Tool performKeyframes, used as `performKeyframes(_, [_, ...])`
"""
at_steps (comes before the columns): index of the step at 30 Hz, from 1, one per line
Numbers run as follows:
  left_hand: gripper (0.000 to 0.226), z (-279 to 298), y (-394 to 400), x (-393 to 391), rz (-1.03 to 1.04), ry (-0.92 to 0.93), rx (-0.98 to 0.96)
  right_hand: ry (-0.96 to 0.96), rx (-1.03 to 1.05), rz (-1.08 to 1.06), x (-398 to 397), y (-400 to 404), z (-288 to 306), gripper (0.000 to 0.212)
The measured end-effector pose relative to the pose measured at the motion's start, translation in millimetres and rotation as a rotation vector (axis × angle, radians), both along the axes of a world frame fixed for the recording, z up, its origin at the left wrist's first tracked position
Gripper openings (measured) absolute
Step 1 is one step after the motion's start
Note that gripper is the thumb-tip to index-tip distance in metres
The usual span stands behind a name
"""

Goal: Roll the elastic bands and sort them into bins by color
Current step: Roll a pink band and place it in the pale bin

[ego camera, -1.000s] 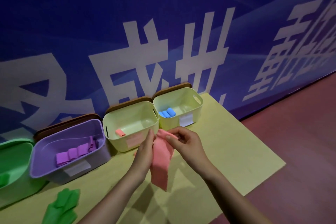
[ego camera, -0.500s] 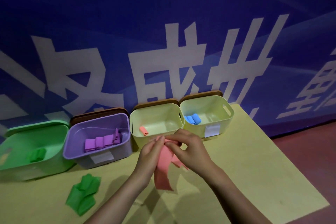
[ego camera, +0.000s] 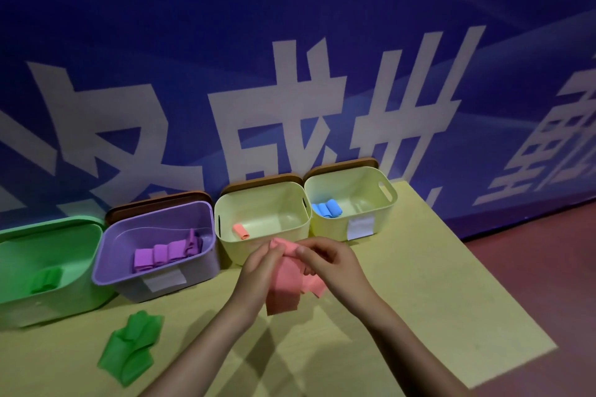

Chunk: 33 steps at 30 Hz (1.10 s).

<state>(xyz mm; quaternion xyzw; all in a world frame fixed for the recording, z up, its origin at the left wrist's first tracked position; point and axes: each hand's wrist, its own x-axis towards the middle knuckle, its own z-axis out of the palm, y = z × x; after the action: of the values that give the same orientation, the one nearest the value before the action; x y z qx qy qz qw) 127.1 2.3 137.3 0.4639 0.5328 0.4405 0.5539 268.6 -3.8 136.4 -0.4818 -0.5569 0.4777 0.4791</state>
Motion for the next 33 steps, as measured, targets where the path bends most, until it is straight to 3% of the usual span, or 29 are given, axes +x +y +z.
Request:
performKeyframes(7, [0.024, -4.7, -10.0, 12.6, -0.025, 0.064, -0.050, -0.060, -0.019, -0.104, 10.2, -8.0, -11.3, 0.009])
performKeyframes(12, [0.025, -8.0, -25.5, 16.8, -0.050, 0.108, 0.074, -0.159, 0.038, -0.118, 10.9, -21.7, -15.9, 0.012])
performKeyframes(15, [0.023, -3.4, -31.9, 23.6, -0.030, 0.049, 0.109, -0.110, 0.057, -0.154, 12.8, -27.6, -14.2, 0.013])
performKeyframes(19, [0.023, -3.7, -37.0, 34.3, -0.063, -0.067, -0.014, 0.010, 0.042, -0.209, 24.1, -36.3, -17.2, 0.008])
performKeyframes(22, [0.035, -4.6, -39.4, 38.4, -0.177, -0.169, -0.198, 0.021, 0.039, -0.249, 33.3, -44.8, -16.9, 0.006])
performKeyframes(24, [0.042, -4.6, -41.7, 45.2, -0.200, -0.149, -0.222, 0.016, 0.048, -0.287, 39.8, -50.9, -17.5, 0.007])
performKeyframes(29, [0.040, -3.9, -47.4, 58.0, -0.229, -0.085, -0.132, -0.285, 0.254, -0.295, 54.5, -64.9, -27.4, 0.015])
performKeyframes(33, [0.035, -3.6, -53.5, 64.2, -0.179, -0.143, -0.206, -0.426, 0.340, -0.206, 63.9, -69.7, -25.8, 0.021])
